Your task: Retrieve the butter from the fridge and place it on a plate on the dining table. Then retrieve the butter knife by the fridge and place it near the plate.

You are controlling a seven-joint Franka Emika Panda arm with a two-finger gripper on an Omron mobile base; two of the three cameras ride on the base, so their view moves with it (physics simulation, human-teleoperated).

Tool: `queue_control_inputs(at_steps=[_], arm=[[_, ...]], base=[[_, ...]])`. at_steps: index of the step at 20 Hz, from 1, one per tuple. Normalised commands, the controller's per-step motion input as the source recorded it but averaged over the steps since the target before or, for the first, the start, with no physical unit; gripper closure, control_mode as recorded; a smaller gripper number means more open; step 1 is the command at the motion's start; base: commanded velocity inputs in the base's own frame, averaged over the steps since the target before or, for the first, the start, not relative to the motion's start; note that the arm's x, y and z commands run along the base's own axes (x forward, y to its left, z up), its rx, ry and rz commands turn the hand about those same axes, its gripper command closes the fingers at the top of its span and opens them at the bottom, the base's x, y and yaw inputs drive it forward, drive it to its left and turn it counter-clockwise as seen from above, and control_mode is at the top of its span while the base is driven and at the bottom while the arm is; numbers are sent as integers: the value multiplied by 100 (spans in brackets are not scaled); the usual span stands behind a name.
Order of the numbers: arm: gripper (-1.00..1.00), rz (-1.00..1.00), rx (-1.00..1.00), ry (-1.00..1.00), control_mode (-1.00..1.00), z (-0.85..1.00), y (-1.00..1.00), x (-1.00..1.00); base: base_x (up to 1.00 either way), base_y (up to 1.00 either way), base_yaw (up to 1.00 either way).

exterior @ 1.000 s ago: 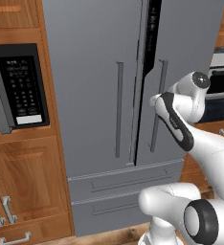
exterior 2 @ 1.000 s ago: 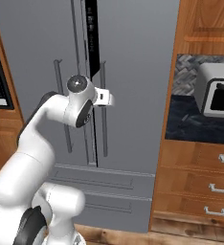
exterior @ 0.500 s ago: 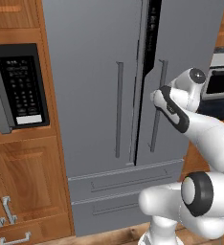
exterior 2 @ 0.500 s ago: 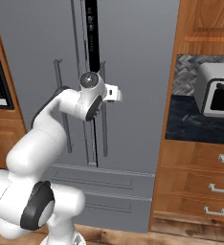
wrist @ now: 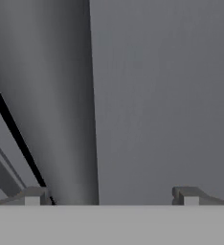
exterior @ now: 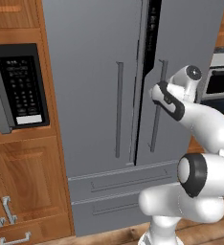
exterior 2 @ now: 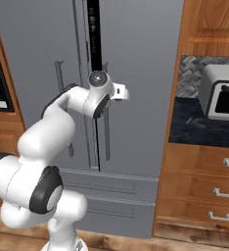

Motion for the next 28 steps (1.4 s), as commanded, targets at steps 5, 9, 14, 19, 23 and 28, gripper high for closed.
queue_control_inputs(at_steps=[5,9,14,19,23,28], arm=[[-100,0,0,0,-100,0,0,34],[-100,0,0,-1,-100,-1,0,39],[-100,0,0,-6,-100,-11,11,33],[100,0,0,-4,-100,-17,13,38],[100,0,0,-1,-100,-12,2,36],[100,0,0,0,-100,-4,2,17]], base=[[0,0,0],[0,0,0],[0,0,0],[0,0,0],[0,0,0],[0,0,0]])
